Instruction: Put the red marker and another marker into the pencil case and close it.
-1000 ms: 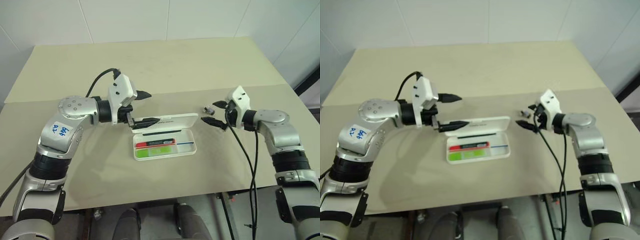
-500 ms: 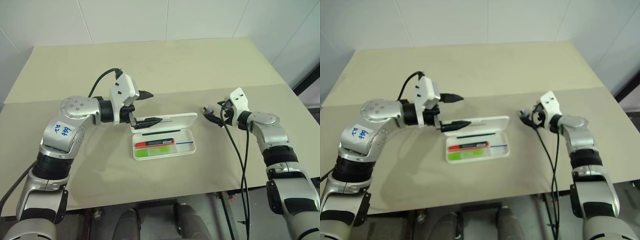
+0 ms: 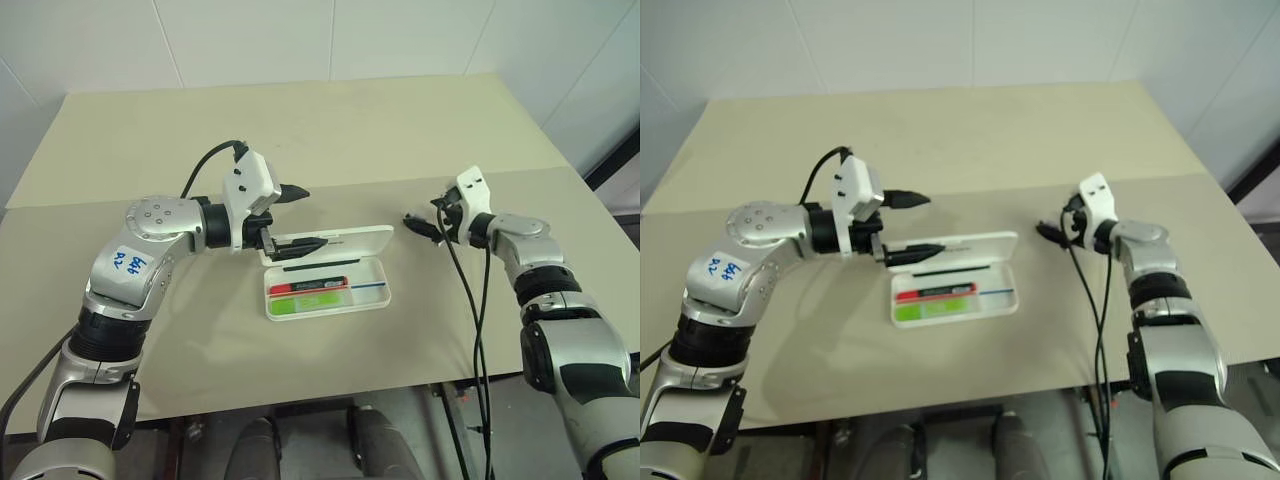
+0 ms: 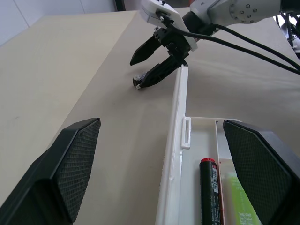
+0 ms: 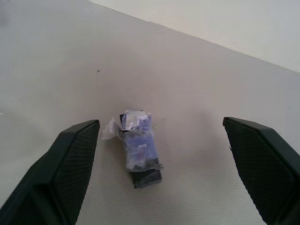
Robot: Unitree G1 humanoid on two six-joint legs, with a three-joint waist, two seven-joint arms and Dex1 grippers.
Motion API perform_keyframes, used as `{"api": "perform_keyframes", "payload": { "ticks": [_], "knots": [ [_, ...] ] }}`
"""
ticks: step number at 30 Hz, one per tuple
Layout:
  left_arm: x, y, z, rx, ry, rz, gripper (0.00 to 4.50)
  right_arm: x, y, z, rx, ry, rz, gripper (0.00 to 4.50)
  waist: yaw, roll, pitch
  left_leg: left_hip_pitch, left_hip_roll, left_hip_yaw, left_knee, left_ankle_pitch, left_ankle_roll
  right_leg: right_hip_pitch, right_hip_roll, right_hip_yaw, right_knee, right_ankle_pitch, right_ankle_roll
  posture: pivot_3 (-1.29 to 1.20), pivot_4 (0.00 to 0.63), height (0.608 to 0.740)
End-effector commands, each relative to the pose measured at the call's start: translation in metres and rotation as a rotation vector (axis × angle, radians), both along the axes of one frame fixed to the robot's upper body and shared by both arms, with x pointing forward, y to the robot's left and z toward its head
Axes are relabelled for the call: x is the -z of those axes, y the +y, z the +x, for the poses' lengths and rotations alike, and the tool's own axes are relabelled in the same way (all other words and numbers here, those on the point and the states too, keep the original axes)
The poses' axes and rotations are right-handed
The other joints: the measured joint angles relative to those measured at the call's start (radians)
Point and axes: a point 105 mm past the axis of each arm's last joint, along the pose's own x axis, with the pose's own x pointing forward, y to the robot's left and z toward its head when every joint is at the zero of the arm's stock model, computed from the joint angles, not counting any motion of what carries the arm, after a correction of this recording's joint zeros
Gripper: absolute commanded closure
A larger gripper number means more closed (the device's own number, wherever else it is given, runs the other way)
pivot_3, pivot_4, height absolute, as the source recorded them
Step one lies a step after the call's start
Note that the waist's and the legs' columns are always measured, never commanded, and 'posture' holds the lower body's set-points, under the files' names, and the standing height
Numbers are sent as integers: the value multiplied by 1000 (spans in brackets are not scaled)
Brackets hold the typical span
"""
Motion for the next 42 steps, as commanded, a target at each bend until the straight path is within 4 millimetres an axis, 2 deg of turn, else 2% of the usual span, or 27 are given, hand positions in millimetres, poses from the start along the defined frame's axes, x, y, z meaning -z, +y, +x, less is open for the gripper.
{"api": "perform_keyframes", "payload": {
  "ticks": [1, 8, 10, 18, 23, 26, 30, 35, 38, 42],
  "knots": [
    [-16, -1, -5, 10, -68, -7, 0, -13, 2, 3, -6, -39, 16, 1013, 0, 0, 0, 0, 0, 0, 0, 0, 0, 0, 0, 0, 0, 0, 0, 0, 150, 740],
    [-20, 1, -5, -1, -79, -11, 0, -5, 3, 0, -21, -9, 33, 3602, 0, 0, 0, 0, 0, 0, 0, 0, 0, 0, 0, 0, 0, 0, 0, 0, 150, 740],
    [-21, 1, -4, -2, -81, -12, 0, -4, 3, 0, -19, -7, 40, 4128, 0, 0, 0, 0, 0, 0, 0, 0, -1, 0, 0, 0, 0, 0, 0, 0, 150, 740],
    [-20, -1, -3, 10, -77, -10, 0, -6, -9, -4, -5, -18, 23, 4126, -1, 0, 0, 0, 0, 0, 0, 1, -1, 0, 0, 0, 0, 0, 0, 0, 150, 740],
    [-15, 0, -5, 24, -69, 2, 0, -9, -29, -15, -2, -31, -20, 4126, 8, 0, 0, 0, 0, 0, 0, 1, -1, 0, 0, 0, 0, 0, 0, 0, 150, 740],
    [-12, -2, -7, 43, -62, 1, 0, -11, -49, -27, 19, -34, -53, 4126, 8, 0, 0, 0, 0, 0, 0, 1, -1, 1, 0, 0, -1, 0, 0, 0, 150, 740],
    [-7, -3, -12, 74, -51, 13, 0, -15, -59, -53, -13, -22, -76, 4126, 9, 0, 0, 0, 0, 0, 0, 1, -1, 0, 0, 0, 0, 0, 0, 0, 150, 740],
    [0, 3, -19, 108, -35, 47, 0, -19, -58, -98, -123, 17, -112, 4126, 6, 0, 0, 1, 0, 0, 0, 1, -1, 0, 1, 1, 1, 0, 0, 0, 150, 740],
    [4, 8, -30, 155, -24, 63, 0, -27, -47, -125, -221, 23, -112, 4126, 7, 0, 0, 1, 1, 0, 1, 1, -1, 1, 2, 2, 1, 0, 1, 0, 150, 740],
    [10, 16, -42, 189, 7, 76, 0, -40, -22, -148, -347, 5, -80, 4126, 6, 0, 0, 2, 1, 0, 2, 1, -1, 1, 3, 3, 1, 1, 1, 0, 150, 740]
  ]
}}
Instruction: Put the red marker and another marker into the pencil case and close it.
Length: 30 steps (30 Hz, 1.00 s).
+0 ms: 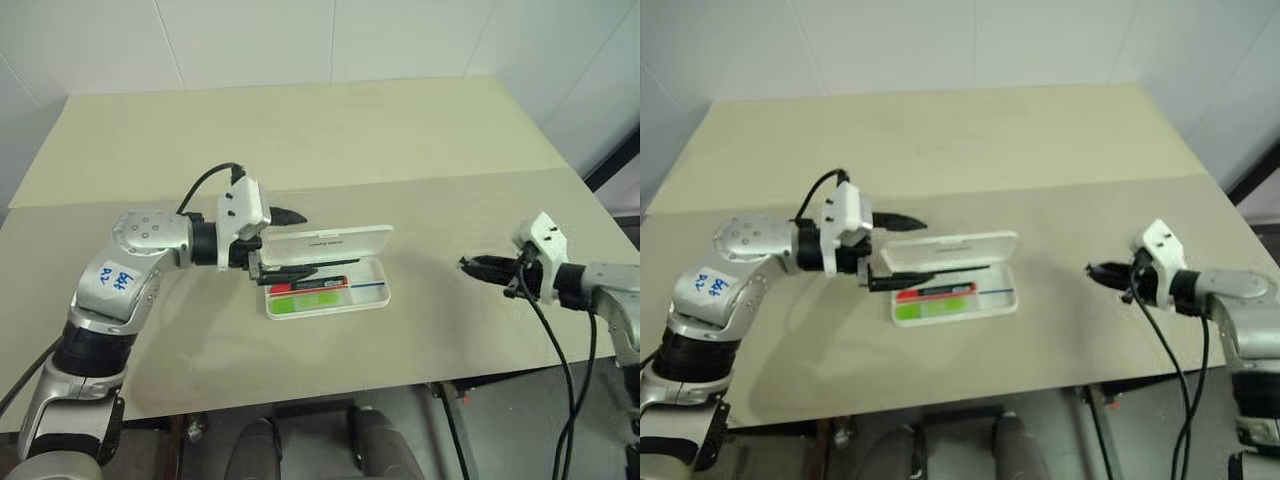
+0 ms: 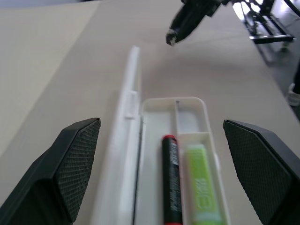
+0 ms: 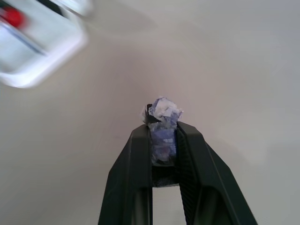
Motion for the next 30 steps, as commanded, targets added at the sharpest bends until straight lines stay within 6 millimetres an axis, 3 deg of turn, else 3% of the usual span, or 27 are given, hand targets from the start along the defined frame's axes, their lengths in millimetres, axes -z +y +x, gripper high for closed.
{"api": "perform_keyframes", "payload": {
  "ticks": [1, 8, 15, 20, 30],
  "knots": [
    [-8, 6, -14, 37, -37, -1, 0, -29, 26, -18, -133, -73, 40, 4126, 0, 0, 0, 0, 0, 0, 1, 0, 0, 0, 0, 0, 0, 0, 0, 0, 150, 740],
    [5, 21, -9, -9, -42, 35, 0, -33, 74, -25, -295, -81, 120, 4126, 2, -1, 0, 0, 1, 0, 2, 0, 0, 1, 1, 0, -1, 1, -1, 0, 150, 740],
    [13, 26, -11, -5, -46, 58, 0, -10, 110, -19, -512, -78, 8, 4126, -1, -1, 0, -1, 2, 0, 1, -1, 2, 0, 1, 0, -1, 0, -1, 0, 150, 740],
    [17, 27, -16, -8, -51, 65, 0, 1, 123, -3, -619, -96, -48, 4126, 1, -1, 0, -1, 5, 1, 1, -1, 2, -1, 4, 0, -1, 0, -3, 0, 150, 740],
    [18, 24, -21, -22, -56, 58, 0, 16, 129, 17, -701, -105, -117, 4126, 2, -1, 0, -1, 5, 1, 1, -2, 2, -1, 5, 1, -1, 0, -3, 0, 150, 740]
  ]
}}
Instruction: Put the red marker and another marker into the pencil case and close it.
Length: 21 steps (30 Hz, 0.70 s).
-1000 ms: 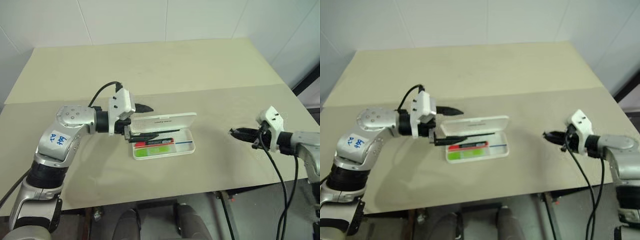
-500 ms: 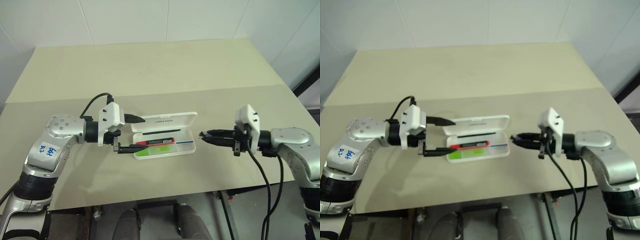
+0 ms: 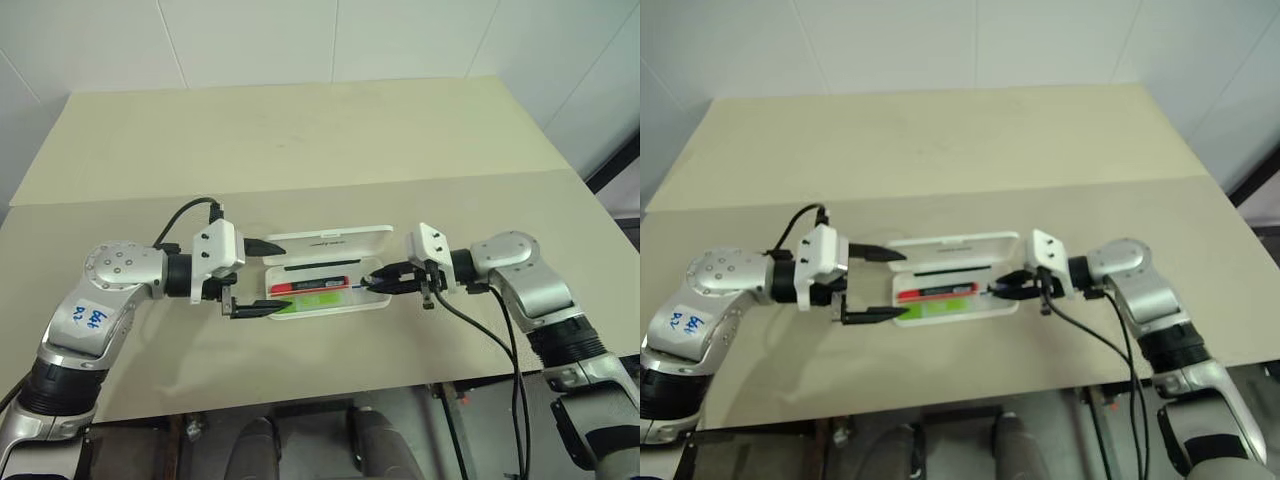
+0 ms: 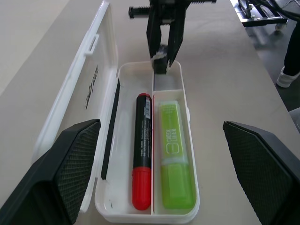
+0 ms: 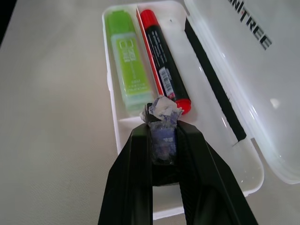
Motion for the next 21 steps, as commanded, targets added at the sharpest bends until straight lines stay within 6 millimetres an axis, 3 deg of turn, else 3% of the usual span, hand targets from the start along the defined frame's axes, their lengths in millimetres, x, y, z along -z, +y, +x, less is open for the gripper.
{"api": "perform_keyframes", "payload": {
  "ticks": [1, 9, 10, 13, 21],
  "knots": [
    [-6, -1, -6, 3, -36, -1, 0, -4, 0, 1, -42, -30, -9, 4126, 0, 0, 0, 0, 0, 0, 0, 0, 0, 0, 0, 0, 0, 0, 0, 0, 150, 740],
    [-7, -1, -5, -8, -41, -6, 0, 1, -3, 2, -42, -17, -24, 4126, -1, 0, 0, 1, 0, 0, 1, 0, 0, 0, 0, 0, 1, 0, -1, 0, 150, 740],
    [-7, -2, -5, -7, -42, -6, 0, 0, -3, 4, -36, -28, -23, 3383, -1, 0, 0, 1, 0, 0, 1, 0, 0, 0, 0, 0, 1, 0, -1, 0, 150, 740],
    [-8, -3, -3, -3, -44, -8, 0, -6, -2, 8, -21, -68, 8, 2450, -2, 0, 0, 1, 0, 0, 1, 0, 0, 0, 0, 0, 2, 0, -1, 0, 150, 740],
    [-8, -2, -2, 2, -44, -10, 0, -22, -2, -4, -35, -44, 57, 2450, 0, 0, 0, 1, 0, 0, 1, 0, 0, 0, 0, 0, 1, 0, -1, 0, 150, 740]
  ]
}}
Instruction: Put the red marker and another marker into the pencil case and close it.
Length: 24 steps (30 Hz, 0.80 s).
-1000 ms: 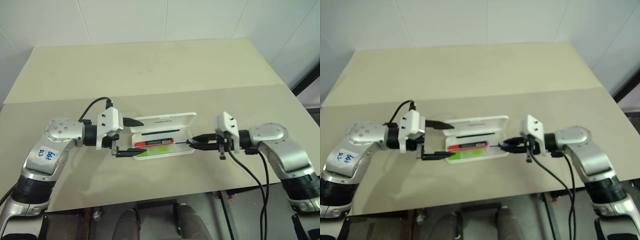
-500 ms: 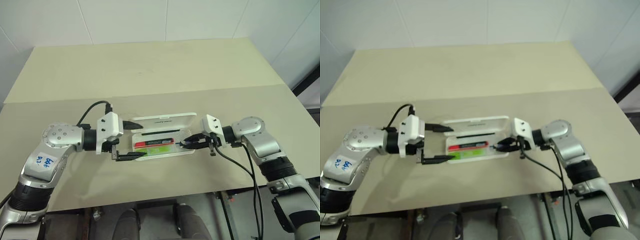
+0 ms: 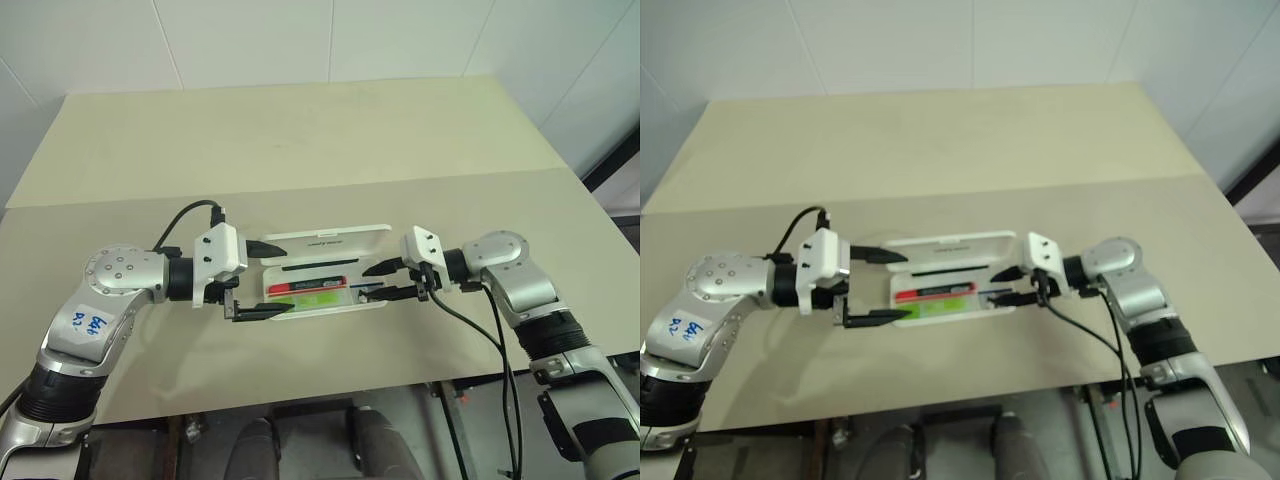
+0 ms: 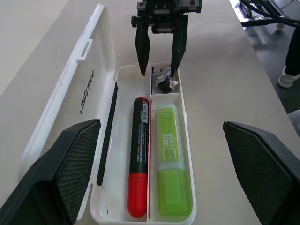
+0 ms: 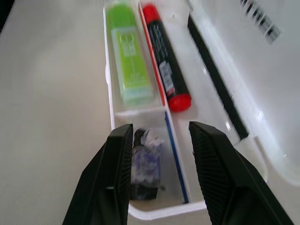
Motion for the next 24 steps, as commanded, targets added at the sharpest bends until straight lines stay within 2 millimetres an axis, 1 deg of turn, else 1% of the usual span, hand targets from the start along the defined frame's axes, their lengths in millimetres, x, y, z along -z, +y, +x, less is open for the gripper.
{"api": "perform_keyframes", "payload": {
  "ticks": [1, 4, 5, 6, 9, 11, 14, 18, 21, 24],
  "knots": [
    [-10, 0, 1, 10, -46, -8, 0, -16, -4, -8, -14, -18, 31, 2450, 0, 0, 0, 0, 0, 0, 0, 0, 0, 0, 0, 0, 0, 0, 0, 0, 150, 740],
    [-11, 2, 0, 7, -46, -9, 0, -23, -11, -18, -6, -1, 43, 2450, 1, 0, 0, 0, 0, 0, 0, 0, 0, 0, 0, 0, 0, 0, 0, 0, 150, 740],
    [-11, 3, 0, 7, -45, -10, 0, -25, -13, -21, -6, -10, 42, 2079, 2, 0, 0, 0, 0, 0, 0, 0, 0, 0, 0, 0, 0, 0, 0, 0, 150, 740],
    [-11, 4, -1, 6, -44, -11, 0, -27, -16, -24, 0, -13, 44, 1876, 2, 0, 0, 0, 0, 0, 0, 0, 0, 0, 0, 0, 0, 0, 0, 0, 150, 740],
    [-13, 8, -4, 7, -39, -21, 0, -35, -25, -34, 21, -16, 50, 845, 3, 0, 0, 0, 0, 0, 0, 0, 0, 0, 0, 0, -1, 0, 0, 0, 150, 740],
    [-13, 11, -6, 6, -35, -27, 0, -45, -32, -42, 47, -42, 76, 29, 3, 0, 0, 0, 0, 0, 0, 0, 0, 0, 0, 0, 0, 0, 0, 0, 150, 740],
    [-14, 14, -9, 4, -29, -35, 0, -60, -36, -49, 85, -90, 120, 29, 0, 0, 0, 0, 0, 0, -1, 0, 0, 0, 0, 0, -1, 0, -1, 0, 150, 740],
    [-16, 18, -11, 3, -22, -48, 0, -70, -32, -57, 99, -128, 178, 29, 1, 0, 0, 0, 1, 0, 0, 0, 0, 0, 0, 0, 0, 0, -1, 0, 150, 740],
    [-17, 21, -13, 1, -18, -49, 0, -74, -31, -58, 124, -142, 217, 29, 1, 0, 0, 0, 1, 0, 0, 0, 0, 0, 0, 0, -1, 0, -1, 0, 150, 740],
    [-18, 22, -14, -6, -16, -60, 0, -73, -30, -58, 148, -135, 239, 29, 1, 0, 0, 0, 1, 0, 0, 0, 0, 0, 0, 1, -1, 0, -1, 0, 150, 740]
  ]
}}
